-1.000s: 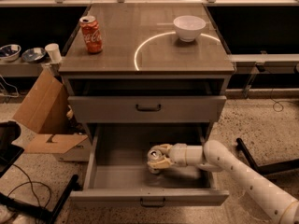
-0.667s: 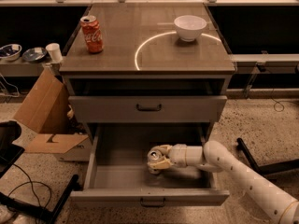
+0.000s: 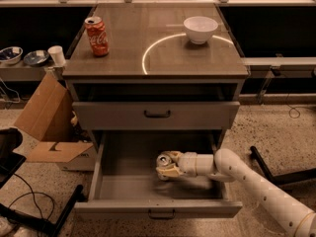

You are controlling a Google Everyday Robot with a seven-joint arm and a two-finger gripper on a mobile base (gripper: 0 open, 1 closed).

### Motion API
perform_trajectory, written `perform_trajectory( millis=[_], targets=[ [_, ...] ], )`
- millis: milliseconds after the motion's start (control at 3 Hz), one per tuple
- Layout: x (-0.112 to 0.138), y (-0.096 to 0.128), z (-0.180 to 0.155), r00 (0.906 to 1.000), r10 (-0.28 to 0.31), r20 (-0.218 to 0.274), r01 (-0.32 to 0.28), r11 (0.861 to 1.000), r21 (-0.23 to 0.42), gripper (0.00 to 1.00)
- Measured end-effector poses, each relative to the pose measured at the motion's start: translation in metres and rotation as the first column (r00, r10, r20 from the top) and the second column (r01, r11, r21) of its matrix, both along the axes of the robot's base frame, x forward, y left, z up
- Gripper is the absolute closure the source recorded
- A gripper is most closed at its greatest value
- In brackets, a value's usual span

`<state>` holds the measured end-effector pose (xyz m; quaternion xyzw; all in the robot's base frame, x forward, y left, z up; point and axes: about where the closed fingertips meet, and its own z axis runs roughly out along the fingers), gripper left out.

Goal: Place 7up can into middle drawer

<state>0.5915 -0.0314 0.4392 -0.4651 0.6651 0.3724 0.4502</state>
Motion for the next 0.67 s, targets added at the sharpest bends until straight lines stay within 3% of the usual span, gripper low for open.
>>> perform_trajectory(
  millis=[333, 667],
  targets=[
    [0.0, 0.0, 0.0, 1.0, 0.0, 0.0, 0.0, 1.0, 0.0, 0.0],
    [-0.0018, 0.003, 0.0033, 0.9998, 0.017, -0.014, -0.017, 1.0, 0.005, 0.0]
  ],
)
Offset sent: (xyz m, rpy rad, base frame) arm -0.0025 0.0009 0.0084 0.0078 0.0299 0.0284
